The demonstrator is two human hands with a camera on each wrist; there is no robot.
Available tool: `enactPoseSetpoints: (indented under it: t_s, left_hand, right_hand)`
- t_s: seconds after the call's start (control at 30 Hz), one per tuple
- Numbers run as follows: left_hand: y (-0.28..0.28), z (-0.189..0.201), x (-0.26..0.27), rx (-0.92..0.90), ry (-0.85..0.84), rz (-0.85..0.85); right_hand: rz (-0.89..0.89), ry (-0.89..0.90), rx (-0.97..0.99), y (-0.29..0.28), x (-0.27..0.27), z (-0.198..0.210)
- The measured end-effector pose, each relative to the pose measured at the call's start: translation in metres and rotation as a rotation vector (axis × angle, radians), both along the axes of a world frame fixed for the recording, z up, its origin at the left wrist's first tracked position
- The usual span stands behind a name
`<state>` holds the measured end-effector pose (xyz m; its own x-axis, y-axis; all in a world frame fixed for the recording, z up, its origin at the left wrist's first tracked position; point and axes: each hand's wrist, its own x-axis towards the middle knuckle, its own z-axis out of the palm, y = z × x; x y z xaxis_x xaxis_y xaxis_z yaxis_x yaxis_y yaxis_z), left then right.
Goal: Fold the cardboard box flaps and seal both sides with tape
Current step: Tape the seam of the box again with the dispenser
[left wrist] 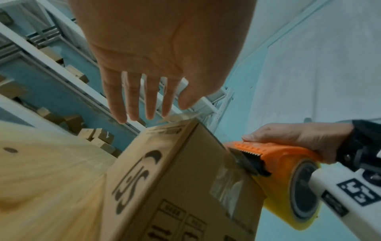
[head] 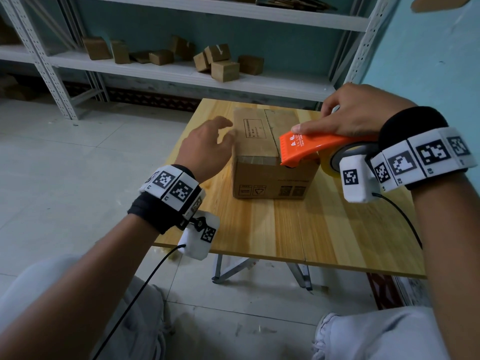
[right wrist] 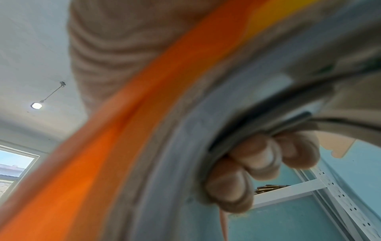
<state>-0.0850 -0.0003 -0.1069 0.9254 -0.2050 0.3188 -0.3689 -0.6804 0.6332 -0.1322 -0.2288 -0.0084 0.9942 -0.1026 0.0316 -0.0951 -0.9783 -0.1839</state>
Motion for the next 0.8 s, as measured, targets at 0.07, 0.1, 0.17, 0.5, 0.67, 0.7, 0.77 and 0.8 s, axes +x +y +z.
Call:
enactPoseSetpoints:
  t_s: [0.07, 0.1, 0.17, 0.5, 0.67, 0.7, 0.77, 0.8]
  left_hand:
    - [-0.006, 0.003, -0.005, 0.001, 0.046, -0.065]
    - [-0.009, 0.002, -0.008, 0.015, 0.057, -0.094]
    - [-0.015, 0.001, -0.011, 0.062, 0.050, -0.130]
    - [-0.026, -0.001, -0.009, 0.151, -0.028, -0.140]
    - [-0.032, -0.002, -0.013, 0.207, -0.020, -0.166]
    - [-0.032, -0.001, -0.013, 0.208, -0.022, -0.160]
    - [-0.033, 0.000, -0.013, 0.202, -0.026, -0.146]
    - [-0.033, 0.001, -0.013, 0.198, -0.029, -0.139]
  right_hand:
    - [0.000, -0.001, -0.005, 0.000, 0.000, 0.000]
    - [0.001, -0.001, -0.007, 0.000, 0.001, 0.000]
    - [0.006, -0.001, -0.007, 0.000, 0.000, -0.001]
    - [0.006, -0.009, -0.026, -0.001, 0.001, -0.001]
    - [0.018, -0.010, -0.035, -0.003, 0.002, -0.002]
    - [0.021, -0.010, -0.039, -0.003, 0.002, -0.003]
    - [0.026, -0.012, -0.043, -0.004, 0.003, -0.003]
    - [0.027, -0.013, -0.041, -0.004, 0.003, -0.003]
